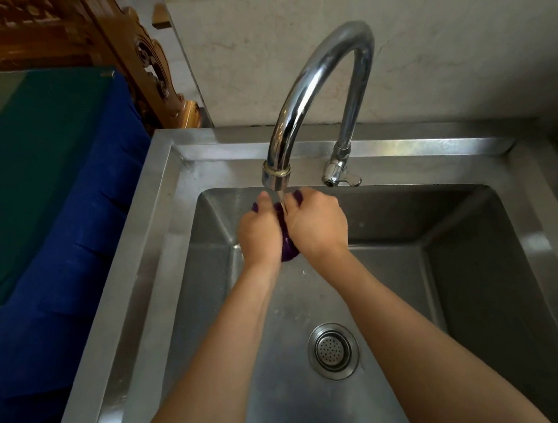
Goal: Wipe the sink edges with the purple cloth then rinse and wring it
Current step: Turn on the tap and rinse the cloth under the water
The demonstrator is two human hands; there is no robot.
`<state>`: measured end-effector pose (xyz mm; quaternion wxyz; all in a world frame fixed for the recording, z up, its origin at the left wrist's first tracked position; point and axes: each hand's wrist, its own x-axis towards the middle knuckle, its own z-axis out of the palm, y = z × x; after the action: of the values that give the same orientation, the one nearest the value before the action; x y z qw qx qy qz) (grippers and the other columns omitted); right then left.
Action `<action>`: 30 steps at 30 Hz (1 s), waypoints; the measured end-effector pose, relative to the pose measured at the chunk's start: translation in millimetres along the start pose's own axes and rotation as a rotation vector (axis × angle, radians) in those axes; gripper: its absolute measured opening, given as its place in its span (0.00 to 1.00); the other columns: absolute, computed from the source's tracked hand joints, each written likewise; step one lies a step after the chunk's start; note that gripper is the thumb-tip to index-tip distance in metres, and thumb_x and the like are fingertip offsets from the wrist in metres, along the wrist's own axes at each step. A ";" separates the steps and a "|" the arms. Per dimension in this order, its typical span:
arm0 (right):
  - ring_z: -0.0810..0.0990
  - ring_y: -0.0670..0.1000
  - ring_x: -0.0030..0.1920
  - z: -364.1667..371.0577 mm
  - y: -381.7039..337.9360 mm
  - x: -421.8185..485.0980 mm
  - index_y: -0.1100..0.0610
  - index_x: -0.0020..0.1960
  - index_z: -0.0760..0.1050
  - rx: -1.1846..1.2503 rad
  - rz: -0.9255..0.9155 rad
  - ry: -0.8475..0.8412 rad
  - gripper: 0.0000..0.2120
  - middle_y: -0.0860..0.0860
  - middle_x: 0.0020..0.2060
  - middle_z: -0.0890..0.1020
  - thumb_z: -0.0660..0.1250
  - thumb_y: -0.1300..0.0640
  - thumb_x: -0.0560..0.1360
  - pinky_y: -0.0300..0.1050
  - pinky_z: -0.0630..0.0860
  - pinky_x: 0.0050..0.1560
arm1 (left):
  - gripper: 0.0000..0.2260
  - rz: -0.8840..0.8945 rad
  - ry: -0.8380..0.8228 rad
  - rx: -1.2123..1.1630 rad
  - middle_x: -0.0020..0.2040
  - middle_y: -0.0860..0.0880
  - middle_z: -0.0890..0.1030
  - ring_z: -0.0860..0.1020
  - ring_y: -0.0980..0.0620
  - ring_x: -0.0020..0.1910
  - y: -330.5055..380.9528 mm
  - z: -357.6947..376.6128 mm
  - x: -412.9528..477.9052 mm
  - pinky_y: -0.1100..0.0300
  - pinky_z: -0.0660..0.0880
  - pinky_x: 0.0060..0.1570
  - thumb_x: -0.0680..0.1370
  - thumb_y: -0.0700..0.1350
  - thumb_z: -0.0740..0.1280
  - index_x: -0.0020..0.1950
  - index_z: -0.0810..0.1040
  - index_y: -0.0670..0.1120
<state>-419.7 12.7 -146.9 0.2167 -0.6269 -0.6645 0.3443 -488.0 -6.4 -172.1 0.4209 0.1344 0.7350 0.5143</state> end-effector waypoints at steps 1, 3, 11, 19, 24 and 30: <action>0.77 0.60 0.40 2.1 2.5 3.1 0.56 0.34 0.71 0.046 0.042 -0.035 0.15 0.57 0.36 0.79 0.57 0.53 0.76 0.45 0.68 0.38 | 0.20 0.050 0.022 0.041 0.29 0.47 0.75 0.77 0.43 0.36 1.3 0.1 -2.2 0.46 0.77 0.45 0.79 0.49 0.59 0.26 0.72 0.47; 0.74 0.56 0.35 6.4 7.3 8.2 0.55 0.28 0.66 0.146 0.130 -0.096 0.17 0.54 0.31 0.75 0.57 0.55 0.75 0.46 0.68 0.37 | 0.21 0.171 0.069 0.124 0.29 0.48 0.74 0.75 0.46 0.34 4.9 0.7 -7.1 0.50 0.75 0.44 0.80 0.49 0.57 0.28 0.70 0.45; 0.69 0.53 0.28 16.4 15.3 18.3 0.59 0.31 0.70 0.387 0.399 -0.292 0.13 0.54 0.29 0.73 0.59 0.55 0.72 0.41 0.65 0.27 | 0.24 0.521 0.115 0.372 0.23 0.48 0.68 0.69 0.47 0.26 3.2 -6.4 -5.0 0.54 0.66 0.31 0.80 0.48 0.58 0.24 0.64 0.46; 0.67 0.49 0.25 -5.3 13.5 18.4 0.56 0.36 0.70 0.561 0.394 -0.420 0.18 0.52 0.26 0.71 0.55 0.45 0.78 0.36 0.62 0.21 | 0.20 0.557 0.084 0.280 0.25 0.52 0.69 0.70 0.51 0.27 9.7 -8.2 -7.5 0.57 0.66 0.32 0.79 0.43 0.60 0.26 0.66 0.51; 0.81 0.52 0.41 -25.0 21.1 17.8 0.54 0.59 0.71 0.491 0.248 -0.348 0.26 0.56 0.48 0.80 0.45 0.39 0.79 0.43 0.78 0.31 | 0.09 0.220 -0.077 0.059 0.41 0.49 0.80 0.80 0.50 0.43 0.4 -10.8 -5.9 0.57 0.78 0.41 0.77 0.53 0.63 0.44 0.75 0.48; 0.78 0.48 0.50 -20.1 40.0 3.7 0.53 0.64 0.68 0.610 0.166 -0.341 0.14 0.53 0.54 0.77 0.52 0.52 0.81 0.34 0.77 0.39 | 0.11 -0.043 -0.486 -0.070 0.50 0.45 0.83 0.83 0.46 0.48 -1.2 -15.4 -10.7 0.51 0.82 0.39 0.73 0.49 0.70 0.55 0.78 0.49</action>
<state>-378.3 19.2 -163.1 0.2511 -0.5186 -0.5045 0.6430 -492.8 -23.6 -166.2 0.6006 0.2239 0.5965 0.4830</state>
